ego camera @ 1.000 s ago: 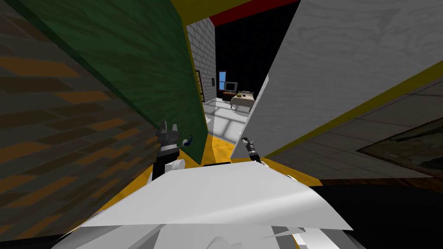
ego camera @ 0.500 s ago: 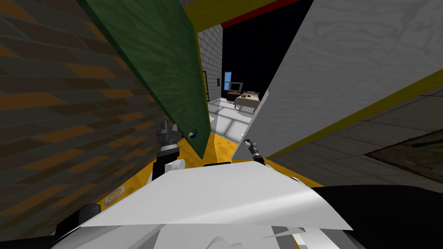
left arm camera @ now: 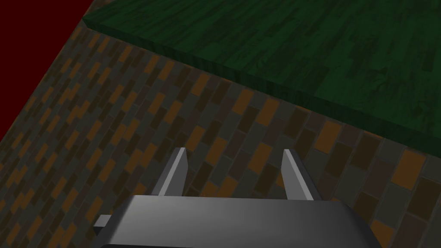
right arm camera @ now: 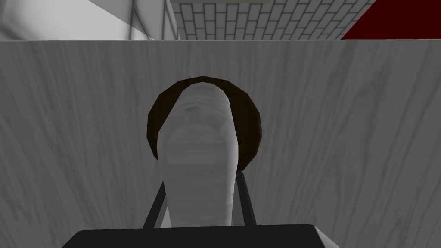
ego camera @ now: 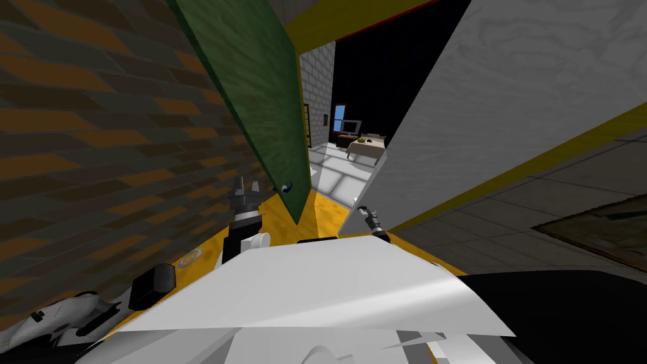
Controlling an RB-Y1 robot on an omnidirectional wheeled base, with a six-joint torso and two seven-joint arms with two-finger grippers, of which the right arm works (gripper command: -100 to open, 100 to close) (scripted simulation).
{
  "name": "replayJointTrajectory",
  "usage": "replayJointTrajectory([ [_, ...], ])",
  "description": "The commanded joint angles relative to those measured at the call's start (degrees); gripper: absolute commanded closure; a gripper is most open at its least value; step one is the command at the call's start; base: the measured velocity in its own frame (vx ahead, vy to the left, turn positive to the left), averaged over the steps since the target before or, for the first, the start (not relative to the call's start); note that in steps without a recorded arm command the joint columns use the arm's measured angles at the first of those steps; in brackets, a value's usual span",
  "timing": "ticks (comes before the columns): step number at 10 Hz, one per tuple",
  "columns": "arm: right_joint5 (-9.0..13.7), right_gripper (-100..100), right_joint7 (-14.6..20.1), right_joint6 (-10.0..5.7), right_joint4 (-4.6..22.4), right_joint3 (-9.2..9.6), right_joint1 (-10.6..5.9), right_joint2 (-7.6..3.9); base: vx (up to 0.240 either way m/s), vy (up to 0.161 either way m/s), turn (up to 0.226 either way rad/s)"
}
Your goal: Pull the door open
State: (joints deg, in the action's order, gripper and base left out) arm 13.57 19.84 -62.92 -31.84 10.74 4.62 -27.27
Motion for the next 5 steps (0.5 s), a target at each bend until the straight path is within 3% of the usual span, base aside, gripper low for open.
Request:
replayJointTrajectory([
  [1, -0.03, 100, 1.11, -1.97, -0.64, 1.1, 1.75, -1.13, -0.203, -0.073, 0.2],
  [4, -0.12, 100, 2.35, -4.49, -0.46, 2.46, 3.28, -2.36, -0.218, -0.056, 0.132],
  [5, -0.13, 100, 2.17, -3.72, -0.17, 2.2, 2.58, -2.18, -0.088, -0.021, 0.01],
])
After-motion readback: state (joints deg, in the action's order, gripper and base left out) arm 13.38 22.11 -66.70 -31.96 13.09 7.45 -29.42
